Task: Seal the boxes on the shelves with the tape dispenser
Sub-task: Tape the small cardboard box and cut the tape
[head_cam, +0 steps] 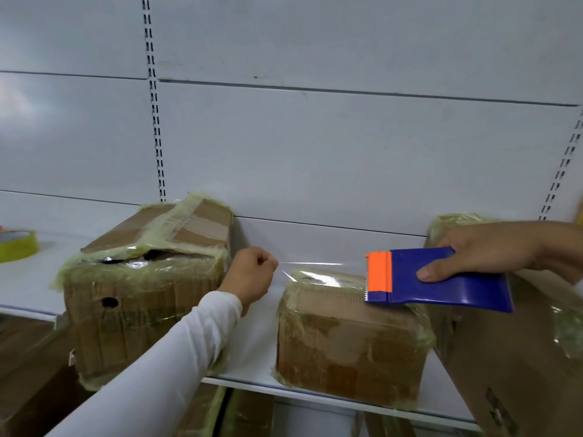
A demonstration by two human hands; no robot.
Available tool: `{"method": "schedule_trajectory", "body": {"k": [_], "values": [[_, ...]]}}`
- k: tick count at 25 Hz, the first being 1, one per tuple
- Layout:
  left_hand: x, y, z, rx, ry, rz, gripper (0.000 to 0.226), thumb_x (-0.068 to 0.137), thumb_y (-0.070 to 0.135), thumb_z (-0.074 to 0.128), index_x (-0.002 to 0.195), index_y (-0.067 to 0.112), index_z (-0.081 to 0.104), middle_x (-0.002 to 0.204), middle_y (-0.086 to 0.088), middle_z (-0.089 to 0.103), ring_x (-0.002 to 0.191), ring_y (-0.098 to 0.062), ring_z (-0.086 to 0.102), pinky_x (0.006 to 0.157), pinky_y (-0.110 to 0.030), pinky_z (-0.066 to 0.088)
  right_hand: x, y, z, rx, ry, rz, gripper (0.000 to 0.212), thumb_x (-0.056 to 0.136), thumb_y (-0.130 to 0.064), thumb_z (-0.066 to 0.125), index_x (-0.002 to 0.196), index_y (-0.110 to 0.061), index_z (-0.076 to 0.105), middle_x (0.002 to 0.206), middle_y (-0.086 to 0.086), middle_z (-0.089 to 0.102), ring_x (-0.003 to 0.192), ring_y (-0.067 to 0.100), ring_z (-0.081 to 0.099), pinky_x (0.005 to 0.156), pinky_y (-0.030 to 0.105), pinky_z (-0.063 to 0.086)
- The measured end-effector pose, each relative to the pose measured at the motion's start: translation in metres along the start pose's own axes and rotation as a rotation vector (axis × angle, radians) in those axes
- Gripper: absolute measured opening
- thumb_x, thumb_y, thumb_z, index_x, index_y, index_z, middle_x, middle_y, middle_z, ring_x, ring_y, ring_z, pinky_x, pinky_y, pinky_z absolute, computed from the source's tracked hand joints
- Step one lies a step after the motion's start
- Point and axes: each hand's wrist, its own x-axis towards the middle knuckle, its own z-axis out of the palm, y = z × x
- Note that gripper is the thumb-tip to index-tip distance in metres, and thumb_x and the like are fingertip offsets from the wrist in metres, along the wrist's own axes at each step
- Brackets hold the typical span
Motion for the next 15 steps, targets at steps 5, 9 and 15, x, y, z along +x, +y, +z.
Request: {"method": "schedule_trajectory", "body": {"k": [5,9,15], "values": [[-0.001,-0.006,0.008,0.066,-0.023,-0.027,0.020,0.090,0.008,0.053,0.071,0.006,0.057,0.063,-0.005,0.051,0.056,-0.018,0.046,0.057,-0.025,0.043,0.002,-0.005,-0.003,-0.029,-0.027,0.054,0.068,0.073,-0.063,0.067,0.101,-0.001,0.068,0.094,0.014,0.075,0.091,0.035,0.071,0.085,0.042,0.055],[-0.005,-0.017,0.017,0.040,-0.102,-0.102,0.017,0.090,0.011,0.057,0.076,0.002,0.059,0.067,-0.009,0.050,0.053,-0.018,0.043,0.046,-0.022,0.041,0.002,-0.005,-0.004,-0.040,-0.052,0.102,0.063,0.075,-0.062,0.066,0.105,-0.006,0.069,0.095,0.009,0.076,0.090,0.027,0.073,0.088,0.040,0.056],[-0.007,-0.028,0.016,0.034,-0.120,-0.130,0.029,0.086,0.030,0.067,0.093,0.003,0.063,0.087,-0.010,0.063,0.063,-0.019,0.052,0.051,-0.025,0.045,0.008,0.007,0.005,0.044,-0.044,0.145,0.058,0.074,-0.060,0.067,0.101,-0.009,0.071,0.088,0.004,0.078,0.078,0.018,0.075,0.065,0.019,0.054]]}}
